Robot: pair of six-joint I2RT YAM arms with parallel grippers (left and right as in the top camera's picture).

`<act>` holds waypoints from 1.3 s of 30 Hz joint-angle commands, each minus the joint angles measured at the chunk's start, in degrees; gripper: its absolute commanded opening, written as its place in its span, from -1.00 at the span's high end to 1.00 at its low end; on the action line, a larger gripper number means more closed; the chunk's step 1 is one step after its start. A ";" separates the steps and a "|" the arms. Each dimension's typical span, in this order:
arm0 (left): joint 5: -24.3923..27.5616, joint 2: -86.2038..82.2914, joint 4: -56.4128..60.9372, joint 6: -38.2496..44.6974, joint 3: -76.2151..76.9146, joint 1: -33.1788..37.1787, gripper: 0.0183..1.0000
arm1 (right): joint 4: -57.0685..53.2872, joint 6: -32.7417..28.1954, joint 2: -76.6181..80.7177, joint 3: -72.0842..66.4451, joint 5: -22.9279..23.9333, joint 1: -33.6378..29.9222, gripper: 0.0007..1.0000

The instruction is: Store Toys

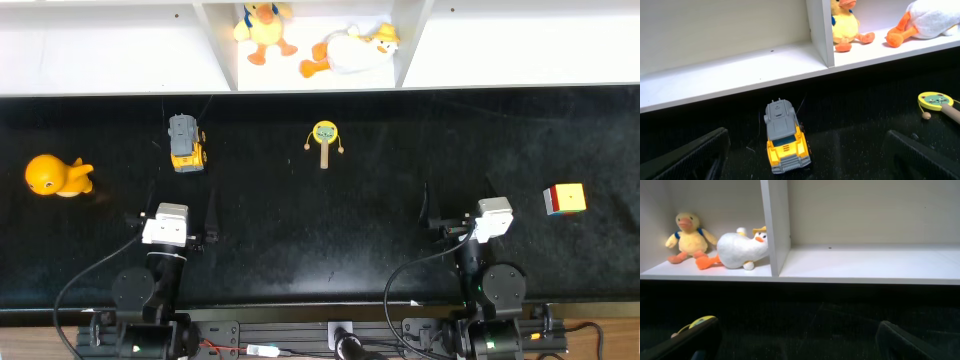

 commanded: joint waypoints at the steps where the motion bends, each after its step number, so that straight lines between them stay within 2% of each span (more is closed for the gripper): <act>1: 0.13 -0.59 -0.15 -0.66 -0.04 -0.52 -1.00 | 0.15 0.22 -0.48 -0.74 0.57 -0.31 -1.00; 16: 1.42 -0.59 -0.90 -1.73 0.52 -0.52 -0.99 | 0.13 0.22 -0.48 -0.74 0.57 -0.31 -0.99; 20: -1.44 2.21 -9.07 -11.78 8.02 -0.31 -1.00 | 0.13 0.24 -0.48 -0.74 0.57 -0.31 -0.99; 28: -11.61 18.91 -33.00 -14.71 29.92 0.02 -0.99 | 0.13 0.22 -0.48 -0.74 0.57 -0.31 -0.99; 33: -10.54 29.44 -42.27 -18.58 38.88 3.52 -0.99 | 0.13 0.22 -0.48 -0.74 0.57 -0.31 -0.99; 39: -10.36 36.96 -43.45 -17.53 43.08 8.46 -0.99 | 0.13 0.24 -0.48 -0.74 0.57 -0.31 -0.99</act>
